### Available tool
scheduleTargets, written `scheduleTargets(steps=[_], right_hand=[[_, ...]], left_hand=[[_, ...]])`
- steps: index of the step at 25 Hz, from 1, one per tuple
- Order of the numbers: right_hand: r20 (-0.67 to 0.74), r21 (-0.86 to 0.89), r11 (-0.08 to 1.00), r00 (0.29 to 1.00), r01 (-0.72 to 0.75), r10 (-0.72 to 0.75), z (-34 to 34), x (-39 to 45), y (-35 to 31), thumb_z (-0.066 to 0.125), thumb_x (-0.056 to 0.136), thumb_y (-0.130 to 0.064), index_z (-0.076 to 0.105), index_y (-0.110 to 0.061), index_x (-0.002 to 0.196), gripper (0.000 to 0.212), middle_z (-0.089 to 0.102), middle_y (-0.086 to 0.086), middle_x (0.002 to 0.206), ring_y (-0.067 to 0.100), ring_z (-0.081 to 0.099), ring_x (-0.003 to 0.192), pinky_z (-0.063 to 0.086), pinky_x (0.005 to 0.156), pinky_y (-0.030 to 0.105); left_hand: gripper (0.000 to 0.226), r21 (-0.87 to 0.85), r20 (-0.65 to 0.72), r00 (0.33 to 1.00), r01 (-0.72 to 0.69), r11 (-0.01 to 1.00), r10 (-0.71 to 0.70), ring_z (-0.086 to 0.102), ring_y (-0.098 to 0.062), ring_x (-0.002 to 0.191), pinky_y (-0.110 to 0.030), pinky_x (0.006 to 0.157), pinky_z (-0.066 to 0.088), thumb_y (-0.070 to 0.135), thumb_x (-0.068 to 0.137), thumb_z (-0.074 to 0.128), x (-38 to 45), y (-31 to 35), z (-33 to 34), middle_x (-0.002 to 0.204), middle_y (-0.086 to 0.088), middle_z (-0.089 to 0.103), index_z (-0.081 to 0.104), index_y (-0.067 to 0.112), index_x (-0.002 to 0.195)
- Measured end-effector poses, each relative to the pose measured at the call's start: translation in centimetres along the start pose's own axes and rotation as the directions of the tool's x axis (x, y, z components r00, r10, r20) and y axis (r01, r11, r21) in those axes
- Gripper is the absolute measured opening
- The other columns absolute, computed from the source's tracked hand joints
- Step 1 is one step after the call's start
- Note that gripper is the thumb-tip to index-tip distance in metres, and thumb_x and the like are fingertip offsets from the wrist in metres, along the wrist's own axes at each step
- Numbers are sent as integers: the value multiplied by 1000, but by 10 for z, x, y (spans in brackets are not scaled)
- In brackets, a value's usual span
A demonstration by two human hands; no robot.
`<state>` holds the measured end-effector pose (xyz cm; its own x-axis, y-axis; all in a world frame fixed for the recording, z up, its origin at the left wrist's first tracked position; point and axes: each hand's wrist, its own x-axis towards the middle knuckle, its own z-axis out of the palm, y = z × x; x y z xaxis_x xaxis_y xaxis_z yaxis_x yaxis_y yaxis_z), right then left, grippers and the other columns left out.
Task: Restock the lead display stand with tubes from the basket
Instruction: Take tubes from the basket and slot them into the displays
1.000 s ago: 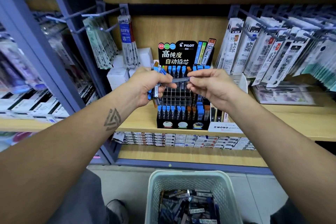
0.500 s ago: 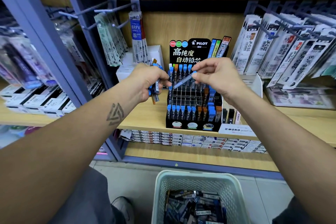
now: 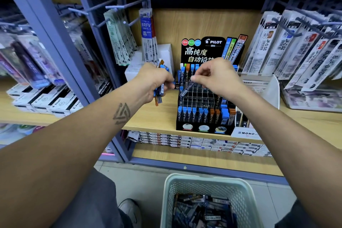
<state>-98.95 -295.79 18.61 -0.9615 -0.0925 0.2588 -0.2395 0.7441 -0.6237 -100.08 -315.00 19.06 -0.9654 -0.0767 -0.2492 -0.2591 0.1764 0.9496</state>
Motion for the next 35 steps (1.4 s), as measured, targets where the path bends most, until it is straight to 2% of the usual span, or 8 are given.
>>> scheduleTargets(steps=[10, 15, 23, 25, 27, 29, 31, 35], right_hand=[[50, -264, 960, 995, 97, -87, 18, 15, -13, 72, 90, -33, 73, -17, 84, 17, 66, 1, 77, 22, 63, 76, 54, 73, 36], [131, -382, 908, 983, 172, -131, 31, 20, -15, 74, 88, -33, 70, -16, 81, 18, 65, 5, 80, 29, 63, 77, 56, 72, 40], [72, -336, 921, 981, 196, -182, 44, 14, 2, 68, 93, -22, 70, -16, 98, 8, 68, 8, 90, 32, 64, 87, 54, 75, 40], [10, -223, 969, 994, 106, -106, 35, 11, -1, 67, 93, -19, 72, -18, 96, 7, 70, 4, 87, 25, 66, 83, 54, 75, 34], [70, 173, 982, 996, -74, 63, 22, 2, -6, 65, 93, -9, 73, -14, 96, 10, 74, 7, 84, 23, 70, 77, 54, 69, 31], [348, 597, 727, 926, -338, 145, 11, -15, -13, 63, 91, 4, 67, -4, 105, 17, 75, 18, 91, 30, 74, 84, 61, 70, 32], [523, 682, 555, 848, -477, 86, 6, -32, -13, 65, 87, 8, 62, -1, 110, 25, 74, 22, 96, 36, 73, 93, 62, 78, 35], [494, 721, 491, 860, -489, 131, 4, -46, -9, 70, 83, 8, 59, 3, 111, 31, 72, 25, 89, 31, 73, 78, 61, 69, 32]], left_hand=[[37, 11, 13, 1000, 26, 1000, -27, 38, -17, 39, -23, 44, 32, -7, 86, 63, 3, 1, 4, 61, -20, 67, 51, -5, 121], [25, 4, 2, 1000, 16, 1000, -16, 40, -16, 36, -22, 44, 33, -8, 84, 63, 0, 2, 6, 63, -23, 67, 51, 1, 104], [25, -32, 14, 1000, 19, 999, -18, 43, -15, 32, -21, 42, 31, -9, 85, 63, 3, 0, 8, 67, -23, 64, 47, 2, 101], [25, -96, 47, 998, 43, 994, -38, 42, -15, 34, -20, 40, 31, -8, 85, 63, 5, -2, 9, 62, -20, 61, 49, 1, 104], [18, -206, 114, 993, 64, 976, -41, 41, -13, 36, -19, 38, 30, -6, 86, 63, 4, -1, 15, 59, -15, 57, 55, -2, 102], [7, -319, 168, 985, 76, 945, -22, 40, -11, 35, -18, 36, 31, -4, 89, 62, -1, 2, 23, 60, -12, 55, 60, -3, 95], [5, -395, 198, 980, 93, 914, -15, 40, -9, 35, -18, 34, 32, -2, 91, 62, -6, 3, 32, 59, -9, 54, 58, 1, 93], [9, -496, 251, 968, 138, 858, -10, 41, -9, 35, -17, 34, 34, 0, 91, 61, -8, 3, 49, 60, -8, 54, 55, 4, 87]])
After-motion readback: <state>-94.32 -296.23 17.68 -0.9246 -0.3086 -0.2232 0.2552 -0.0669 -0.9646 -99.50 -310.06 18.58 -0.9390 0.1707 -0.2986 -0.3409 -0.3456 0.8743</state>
